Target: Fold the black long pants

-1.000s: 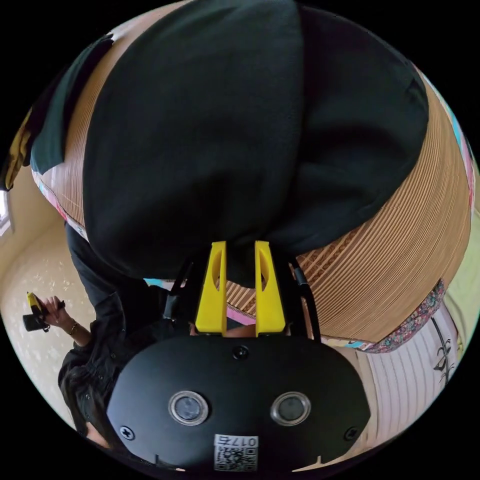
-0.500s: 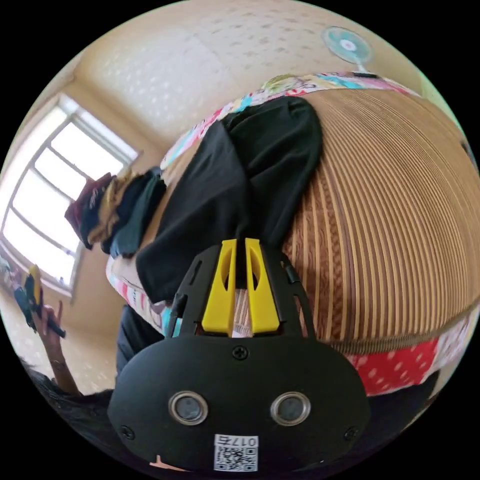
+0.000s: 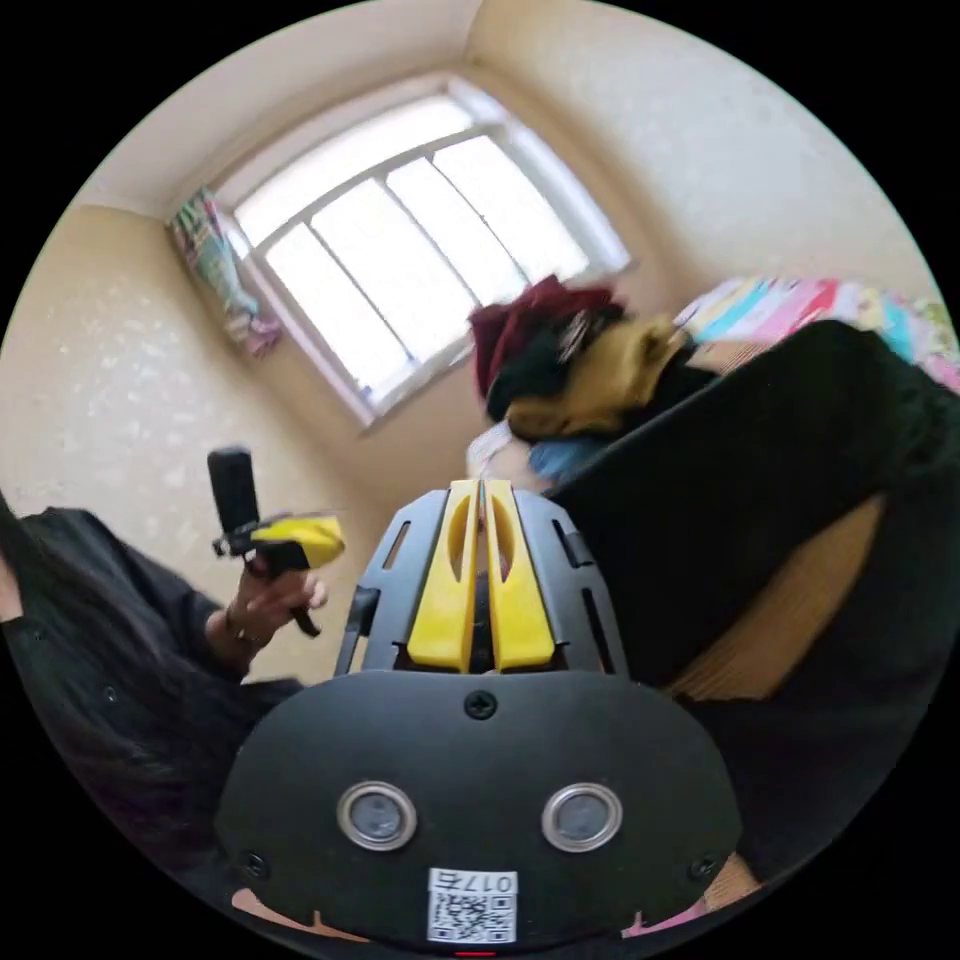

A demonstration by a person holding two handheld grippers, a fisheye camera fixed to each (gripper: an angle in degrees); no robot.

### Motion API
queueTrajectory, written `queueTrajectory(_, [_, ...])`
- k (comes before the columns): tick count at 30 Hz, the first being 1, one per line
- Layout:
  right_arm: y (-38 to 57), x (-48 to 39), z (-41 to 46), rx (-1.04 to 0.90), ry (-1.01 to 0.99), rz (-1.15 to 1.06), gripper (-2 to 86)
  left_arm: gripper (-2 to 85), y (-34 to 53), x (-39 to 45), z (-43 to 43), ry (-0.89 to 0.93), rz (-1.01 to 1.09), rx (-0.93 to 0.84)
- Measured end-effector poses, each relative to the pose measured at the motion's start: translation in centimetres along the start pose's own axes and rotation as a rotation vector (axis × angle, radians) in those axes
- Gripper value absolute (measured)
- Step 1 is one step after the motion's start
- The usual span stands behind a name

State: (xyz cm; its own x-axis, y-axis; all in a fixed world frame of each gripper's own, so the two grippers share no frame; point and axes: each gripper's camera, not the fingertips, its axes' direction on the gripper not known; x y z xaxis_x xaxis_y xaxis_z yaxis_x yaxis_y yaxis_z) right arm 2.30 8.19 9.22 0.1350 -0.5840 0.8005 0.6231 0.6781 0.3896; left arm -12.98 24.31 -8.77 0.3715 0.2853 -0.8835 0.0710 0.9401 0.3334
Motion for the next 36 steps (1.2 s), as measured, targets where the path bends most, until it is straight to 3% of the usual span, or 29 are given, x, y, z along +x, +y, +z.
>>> queueTrajectory(2, [3.7,0.2,5.8,-0.147,-0.214,0.031,1.5,-1.0,0.7,-1.3,0.1,0.047,-0.043,-0.001])
queueTrajectory(4, [7.9,0.2,7.5,-0.152,-0.217,0.097,2.0,-1.0,1.5,-1.9,0.3,0.039,-0.045,-0.029])
queueTrajectory(9, [18.1,1.6,3.8,-0.125,-0.041,0.330,5.4,-0.8,3.5,-4.5,2.1,-0.067,-0.038,-0.163])
queueTrajectory(13, [22.5,0.5,-6.5,0.033,0.318,0.429,9.1,1.6,2.4,-5.2,6.9,-0.051,0.058,-0.246])
queueTrajectory(17, [26.6,0.2,-15.6,0.259,0.680,0.601,13.4,10.1,0.4,-5.4,15.7,-0.020,0.133,-0.283])
queueTrajectory(21, [29.6,2.5,-17.6,0.312,0.644,0.707,14.2,11.5,-0.4,-6.0,26.3,0.050,0.164,-0.435])
queueTrajectory(23, [30.7,2.1,-16.8,0.319,0.593,0.636,9.8,10.4,0.0,-6.4,32.7,0.039,0.188,-0.606])
queueTrajectory(25, [30.5,1.6,-16.2,0.224,0.577,0.608,5.1,5.1,0.0,-6.4,34.5,-0.017,0.209,-0.656])
queueTrajectory(27, [30.0,-0.2,-16.8,0.201,0.554,0.503,2.6,3.1,-0.7,-6.0,34.3,0.105,0.237,-0.667])
queueTrajectory(29, [29.7,-3.5,-21.0,0.430,0.336,0.370,1.7,1.2,-2.2,-5.8,31.6,0.377,0.183,-0.593])
queueTrajectory(30, [29.8,-4.4,-22.3,0.507,0.287,0.336,1.5,0.6,-2.6,-5.9,30.6,0.433,0.163,-0.555])
queueTrajectory(32, [30.9,-6.6,-26.5,0.685,0.270,0.321,2.0,-0.5,-3.4,-7.4,27.0,0.782,0.055,-0.343])
queueTrajectory(34, [32.2,-6.6,-28.2,0.676,0.402,0.416,3.1,-0.7,-2.7,-9.6,25.8,0.814,-0.087,-0.263])
queueTrajectory(36, [33.7,-5.2,-28.2,0.591,0.540,0.551,6.9,-0.4,-1.6,-10.7,25.3,0.652,-0.098,-0.300])
